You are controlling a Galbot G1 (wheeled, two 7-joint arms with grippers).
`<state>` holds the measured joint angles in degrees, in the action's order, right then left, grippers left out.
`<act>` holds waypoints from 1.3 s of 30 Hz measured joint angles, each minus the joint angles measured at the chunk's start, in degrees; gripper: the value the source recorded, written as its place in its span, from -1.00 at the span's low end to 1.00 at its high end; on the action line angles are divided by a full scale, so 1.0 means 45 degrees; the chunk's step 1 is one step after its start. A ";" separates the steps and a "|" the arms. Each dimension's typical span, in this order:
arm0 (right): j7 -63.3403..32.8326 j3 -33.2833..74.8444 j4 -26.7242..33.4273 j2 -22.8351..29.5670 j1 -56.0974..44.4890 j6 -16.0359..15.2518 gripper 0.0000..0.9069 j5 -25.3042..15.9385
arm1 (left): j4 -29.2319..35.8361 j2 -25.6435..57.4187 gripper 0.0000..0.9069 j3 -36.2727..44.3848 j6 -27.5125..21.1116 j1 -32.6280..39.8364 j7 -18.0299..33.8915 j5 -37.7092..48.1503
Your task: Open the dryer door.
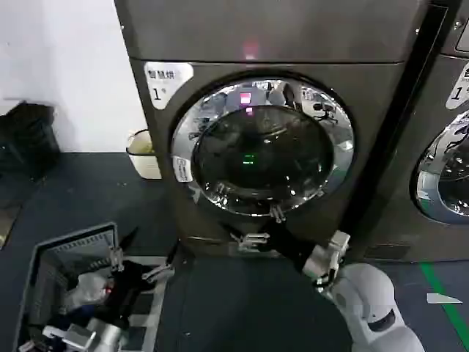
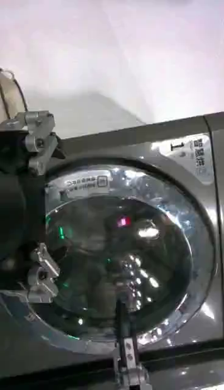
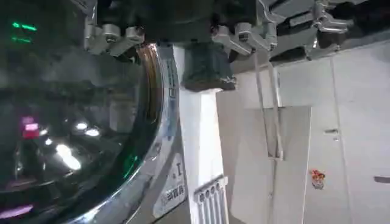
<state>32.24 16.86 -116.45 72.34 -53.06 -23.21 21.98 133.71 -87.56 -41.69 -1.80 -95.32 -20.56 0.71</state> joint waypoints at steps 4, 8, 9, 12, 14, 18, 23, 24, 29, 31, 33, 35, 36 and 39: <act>0.0576 -0.0552 0.0692 -0.0055 0.0871 0.0346 1.00 -0.0466 | -0.0011 -0.0051 1.00 0.0039 -0.0087 -0.0049 0.0019 -0.0052; 0.1170 -0.1159 0.1815 -0.0076 0.1792 0.0974 1.00 -0.0985 | 0.0030 -0.0055 1.00 0.0033 -0.0196 -0.0043 -0.0250 -0.0005; 0.1224 -0.1314 0.2144 -0.0081 0.2024 0.1254 1.00 -0.1122 | 0.0031 -0.0053 1.00 0.0040 -0.0121 -0.0038 -0.0366 0.0033; 0.1191 -0.1750 0.3044 0.0040 0.2651 0.1692 1.00 -0.1418 | -0.0035 -0.0092 1.00 0.0037 -0.0258 -0.0020 -0.0387 -0.0034; 0.1061 -0.1995 0.3549 0.0200 0.3031 0.1962 1.00 -0.1414 | -0.0081 -0.0108 1.00 0.0031 -0.0295 -0.0039 -0.0377 -0.0128; 0.0949 -0.2460 0.4520 0.0560 0.3707 0.2162 1.00 -0.1416 | -0.0090 -0.0140 1.00 0.0036 -0.0393 -0.0055 -0.0348 -0.0326; 0.0821 -0.2918 0.5510 0.0977 0.4468 0.2113 1.00 -0.1378 | 0.0055 -0.0183 1.00 0.0039 -0.0580 -0.0151 -0.0386 -0.0472; 0.0817 -0.3006 0.5702 0.1078 0.4607 0.2108 1.00 -0.1378 | 0.0065 -0.0184 1.00 0.0042 -0.0592 -0.0154 -0.0389 -0.0473; 0.0872 -0.3235 0.6517 0.1459 0.5195 0.2126 1.00 -0.1437 | 0.0167 -0.0240 1.00 0.0023 -0.0909 -0.0150 -0.0406 -0.0483; 0.0864 -0.3357 0.6733 0.1505 0.5376 0.2132 1.00 -0.1431 | 0.0199 -0.0244 1.00 0.0020 -0.0942 -0.0178 -0.0449 -0.0531; 0.0850 -0.3480 0.6934 0.1544 0.5540 0.2190 1.00 -0.1431 | 0.0179 -0.0240 1.00 0.0001 -0.0940 -0.0192 -0.0593 -0.0587; 0.0760 -0.3575 0.7224 0.1669 0.5747 0.2285 1.00 -0.1394 | 0.0192 -0.0249 1.00 -0.0005 -0.0953 -0.0203 -0.0602 -0.0593; 0.0645 -0.3621 0.7340 0.1725 0.5832 0.2322 1.00 -0.1346 | 0.0215 -0.0255 1.00 -0.0005 -0.0956 -0.0203 -0.0603 -0.0597; 0.0457 -0.3812 0.7646 0.1876 0.6038 0.2485 1.00 -0.1333 | 0.0229 -0.0257 1.00 -0.0017 -0.0959 -0.0221 -0.0591 -0.0617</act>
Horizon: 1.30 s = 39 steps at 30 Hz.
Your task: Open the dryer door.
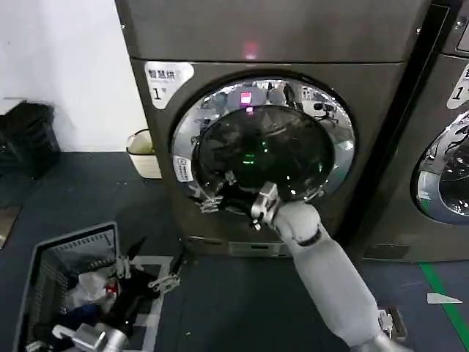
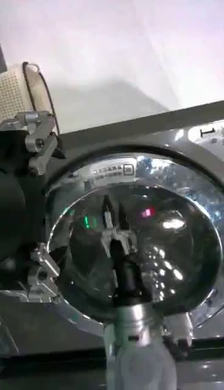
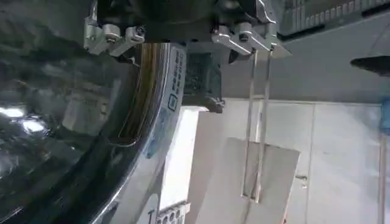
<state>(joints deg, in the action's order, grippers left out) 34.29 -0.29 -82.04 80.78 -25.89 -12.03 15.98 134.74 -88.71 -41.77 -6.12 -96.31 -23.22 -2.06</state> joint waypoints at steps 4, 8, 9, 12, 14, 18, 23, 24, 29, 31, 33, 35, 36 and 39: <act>-0.0039 -0.0281 0.0433 0.0205 0.0270 0.0087 1.00 -0.0030 | 0.0098 0.0006 1.00 -0.0002 -0.0074 -0.0042 -0.0014 0.0006; -0.0009 -0.0442 0.0849 0.0395 0.0479 0.0014 1.00 -0.0017 | 0.0124 0.0007 1.00 0.0007 -0.0115 -0.0078 -0.0017 0.0040; 0.0021 -0.0493 0.0913 0.0410 0.0499 0.0005 1.00 -0.0001 | 0.0143 0.0006 1.00 0.0010 -0.0114 -0.0097 -0.0016 0.0034; 0.0398 -0.0616 0.1004 0.0411 0.0507 -0.0109 1.00 0.0121 | 0.0251 0.0007 1.00 0.0004 -0.0119 -0.0182 -0.0009 0.0024; 0.0786 -0.0605 0.0956 0.0410 0.0483 -0.0333 1.00 0.0488 | 0.0304 0.0017 1.00 -0.0015 -0.0128 -0.0209 -0.0001 0.0038; 0.1178 -0.0579 0.0776 0.0336 0.0433 -0.0278 1.00 0.0520 | 0.0328 -0.0002 1.00 -0.0022 -0.0139 -0.0205 0.0050 0.0155; 0.1719 -0.0451 0.0336 0.0113 0.0248 -0.0283 1.00 0.0665 | 0.0299 -0.0013 1.00 -0.0106 -0.0227 -0.0194 0.0153 0.0061; 0.1711 -0.0403 0.0218 0.0095 0.0193 -0.0287 1.00 0.0673 | 0.0291 -0.0015 1.00 -0.0145 -0.0233 -0.0171 0.0182 0.0038; 0.2138 -0.0293 -0.0377 -0.0111 -0.0157 -0.0152 1.00 0.0587 | 0.0265 0.0048 1.00 -0.0514 -0.0785 -0.0028 0.0039 0.0019; 0.2477 -0.0229 -0.0698 -0.0224 -0.0307 -0.0111 1.00 0.0583 | 0.0265 0.0113 1.00 -0.0716 -0.0939 0.0014 -0.0007 0.0091; 0.2642 -0.0219 -0.1029 -0.0373 -0.0424 -0.0167 1.00 0.0583 | 0.0276 0.0188 1.00 -0.0882 -0.1118 0.0096 -0.0012 0.0197; 0.2901 -0.0190 -0.1270 -0.0505 -0.0498 -0.0177 1.00 0.0603 | 0.0228 0.0270 1.00 -0.1067 -0.1230 0.0194 -0.0041 0.0296; 0.3012 -0.0179 -0.1364 -0.0576 -0.0524 -0.0201 1.00 0.0662 | 0.0168 0.0321 1.00 -0.1198 -0.1349 0.0279 -0.0092 0.0417; 0.3782 -0.0041 -0.1595 -0.0785 -0.0618 -0.0530 1.00 0.1091 | 0.0055 0.0428 1.00 -0.1601 -0.1983 0.0509 -0.0791 0.1212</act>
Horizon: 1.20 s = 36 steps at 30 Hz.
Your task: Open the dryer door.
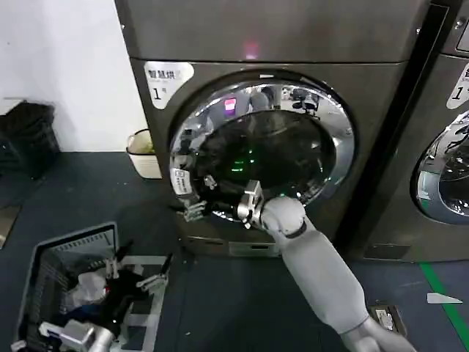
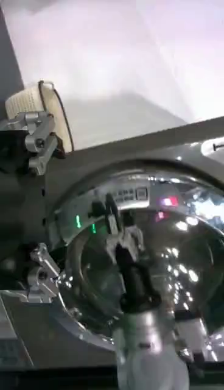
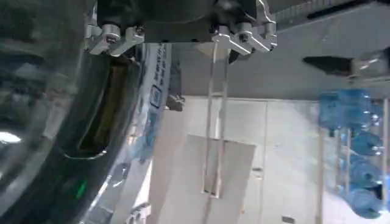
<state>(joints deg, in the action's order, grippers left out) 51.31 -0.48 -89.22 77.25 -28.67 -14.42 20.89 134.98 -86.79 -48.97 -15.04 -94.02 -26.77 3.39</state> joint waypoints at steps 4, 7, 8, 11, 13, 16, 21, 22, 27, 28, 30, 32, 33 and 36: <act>0.0650 0.0050 -0.0140 -0.0163 -0.0092 -0.0071 1.00 0.0163 | -0.0277 0.0087 1.00 -0.0497 0.0103 0.0249 -0.0740 0.0721; 0.1227 0.0172 -0.0209 -0.0272 -0.0186 -0.0068 1.00 0.0273 | -0.0443 0.0172 1.00 -0.0803 0.0242 0.0358 -0.0916 0.1100; 0.1393 0.0209 -0.0243 -0.0297 -0.0222 -0.0070 1.00 0.0310 | -0.0486 0.0228 1.00 -0.0941 0.0180 0.0408 -0.0978 0.1341; 0.1867 0.0387 -0.0313 -0.0369 -0.0331 -0.0009 1.00 0.0473 | -0.0597 0.0376 1.00 -0.1324 -0.0056 0.0558 -0.1014 0.1893; 0.2212 0.0511 -0.0327 -0.0424 -0.0371 0.0102 1.00 0.0684 | -0.0709 0.0482 1.00 -0.1594 -0.0065 0.0668 -0.1010 0.2307; 0.2962 0.0723 -0.0347 -0.0530 -0.0477 0.0384 1.00 0.0816 | -0.0901 0.0671 1.00 -0.1969 -0.0052 0.0819 -0.0996 0.2720; 0.3954 0.0943 -0.0473 -0.0735 -0.0682 0.0511 1.00 0.0890 | -0.1118 0.0966 1.00 -0.2287 -0.0017 0.1139 -0.1552 0.3064; 0.4184 0.0984 -0.0508 -0.0775 -0.0742 0.0513 1.00 0.0912 | -0.1138 0.1036 1.00 -0.2386 -0.0113 0.1231 -0.1599 0.3144; 0.4951 0.1143 -0.0678 -0.0946 -0.1042 0.0532 1.00 0.1050 | -0.1442 0.1398 1.00 -0.2581 -0.0361 0.1693 -0.1518 0.3304; 0.5021 0.1174 -0.0692 -0.0979 -0.1084 0.0535 1.00 0.1050 | -0.1505 0.1449 1.00 -0.2593 -0.0358 0.1785 -0.1518 0.3323; 0.5190 0.1243 -0.0760 -0.1062 -0.1199 0.0597 1.00 0.1083 | -0.1671 0.1543 1.00 -0.2596 -0.0359 0.1970 -0.1483 0.3431; 0.5383 0.1292 -0.0927 -0.1219 -0.1399 0.0652 1.00 0.1148 | -0.1829 0.1656 1.00 -0.2576 -0.0375 0.2123 -0.1432 0.3514; 0.5490 0.1316 -0.1016 -0.1303 -0.1505 0.0662 1.00 0.1151 | -0.1893 0.1700 1.00 -0.2560 -0.0429 0.2206 -0.1399 0.3605; 0.5714 0.1443 -0.1246 -0.1528 -0.1828 0.0709 1.00 0.1151 | -0.2103 0.1923 1.00 -0.2495 -0.0498 0.2501 -0.1262 0.3712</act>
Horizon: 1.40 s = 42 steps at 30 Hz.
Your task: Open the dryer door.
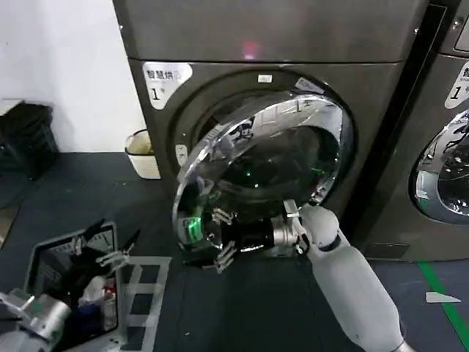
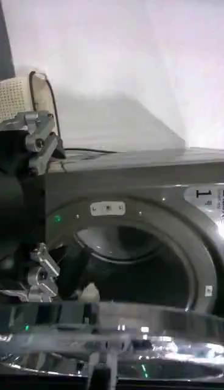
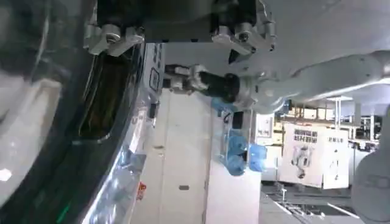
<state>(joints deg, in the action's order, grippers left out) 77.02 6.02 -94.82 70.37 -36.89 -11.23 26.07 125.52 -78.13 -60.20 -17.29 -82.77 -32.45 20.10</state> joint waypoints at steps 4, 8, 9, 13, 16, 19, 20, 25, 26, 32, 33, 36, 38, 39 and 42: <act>0.0334 0.0265 -0.0336 -0.0349 -0.0492 0.0039 1.00 0.0034 | -0.0241 0.0365 1.00 0.0197 -0.0085 0.0362 0.0078 0.0130; 0.0659 0.0493 -0.0712 -0.0714 -0.0982 0.0043 1.00 0.0248 | -0.0499 0.0744 1.00 0.0475 -0.0110 0.0731 0.0202 0.0286; 0.0722 0.0560 -0.0828 -0.0821 -0.1102 0.0043 1.00 0.0281 | -0.0570 0.0850 1.00 0.0549 -0.0129 0.0830 0.0244 0.0339; 0.0785 0.0895 -0.1136 -0.1190 -0.1439 0.0012 1.00 0.0570 | -0.0858 0.1315 1.00 0.0883 -0.0226 0.1219 0.0425 0.1064; 0.0999 0.1136 -0.1315 -0.1430 -0.1662 0.0001 1.00 0.0645 | -0.1093 0.1722 1.00 0.1195 -0.0233 0.1588 0.0427 0.1511; 0.1202 0.1354 -0.1315 -0.1656 -0.1854 0.0009 1.00 0.0644 | -0.1211 0.2180 1.00 0.1575 -0.0312 0.1993 0.0419 0.2094; 0.1253 0.1439 -0.1300 -0.1738 -0.1916 0.0020 1.00 0.0653 | -0.1278 0.2334 1.00 0.1721 -0.0345 0.2126 0.0417 0.2266; 0.1505 0.1889 -0.1429 -0.2088 -0.2195 0.0016 1.00 0.0807 | -0.1560 0.3076 1.00 0.2509 -0.0350 0.2633 0.0363 0.2838; 0.1505 0.1999 -0.1443 -0.2157 -0.2246 0.0014 1.00 0.0833 | -0.1624 0.3221 1.00 0.2696 -0.0364 0.2735 0.0306 0.2967; 0.1490 0.2796 -0.1526 -0.2600 -0.2660 0.0029 1.00 0.1069 | -0.2200 0.3880 1.00 0.3868 -0.0334 0.3393 0.0110 0.3604; 0.1489 0.2956 -0.1535 -0.2677 -0.2737 0.0033 1.00 0.1093 | -0.2305 0.3911 1.00 0.4110 -0.0325 0.3522 0.0110 0.3748; 0.1487 0.3665 -0.1545 -0.2989 -0.3088 0.0064 1.00 0.1325 | -0.2629 0.3941 1.00 0.4708 -0.0322 0.3899 0.0097 0.3898; 0.1485 0.4222 -0.1450 -0.3159 -0.3365 0.0105 1.00 0.1368 | -0.2846 0.3940 1.00 0.5184 -0.0320 0.4185 0.0069 0.3953; 0.1483 0.4474 -0.1402 -0.3206 -0.3469 0.0128 1.00 0.1367 | -0.2938 0.3936 1.00 0.5392 -0.0319 0.4306 0.0063 0.3980; 0.1482 0.5382 -0.1254 -0.3305 -0.3784 0.0214 1.00 0.1307 | -0.3208 0.3921 1.00 0.5933 -0.0314 0.4664 0.0050 0.4097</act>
<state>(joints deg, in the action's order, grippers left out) 83.69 30.24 -100.47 55.50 -53.92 -10.26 31.95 111.09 -60.49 -33.50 -18.70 -61.78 -32.23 38.53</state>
